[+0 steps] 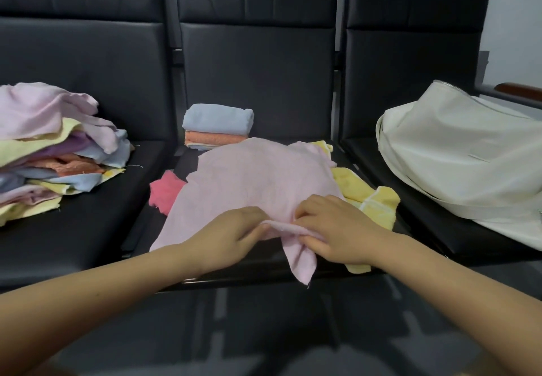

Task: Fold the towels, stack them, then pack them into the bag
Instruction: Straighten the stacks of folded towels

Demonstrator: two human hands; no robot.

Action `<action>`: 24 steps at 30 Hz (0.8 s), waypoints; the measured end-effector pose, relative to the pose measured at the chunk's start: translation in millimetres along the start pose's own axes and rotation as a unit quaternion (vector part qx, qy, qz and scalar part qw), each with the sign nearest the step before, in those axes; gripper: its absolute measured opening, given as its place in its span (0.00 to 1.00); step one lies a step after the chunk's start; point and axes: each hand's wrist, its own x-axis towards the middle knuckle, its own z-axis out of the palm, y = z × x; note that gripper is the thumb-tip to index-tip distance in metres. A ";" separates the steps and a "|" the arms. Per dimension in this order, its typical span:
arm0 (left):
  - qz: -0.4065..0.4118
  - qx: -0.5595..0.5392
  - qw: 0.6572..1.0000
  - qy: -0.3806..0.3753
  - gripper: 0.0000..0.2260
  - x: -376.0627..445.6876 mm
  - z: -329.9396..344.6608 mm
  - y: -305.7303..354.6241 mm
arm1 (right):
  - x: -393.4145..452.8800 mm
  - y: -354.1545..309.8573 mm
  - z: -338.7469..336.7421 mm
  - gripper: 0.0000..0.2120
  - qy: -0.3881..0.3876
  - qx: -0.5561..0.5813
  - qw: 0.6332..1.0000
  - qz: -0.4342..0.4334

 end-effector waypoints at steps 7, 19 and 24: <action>0.003 0.246 0.956 0.161 0.15 17.5 -26.3 -15.5 | 20.6 12.7 -38.2 0.13 -0.017 0.256 0.952 0.170; -0.174 0.160 0.969 0.075 0.22 36.1 -93.1 -71.6 | 43.5 71.0 -37.9 0.13 0.131 0.372 0.864 0.314; -0.256 -0.119 0.955 0.095 0.16 14.7 -98.1 -71.0 | 28.0 70.1 -37.7 0.11 0.162 0.531 0.753 0.355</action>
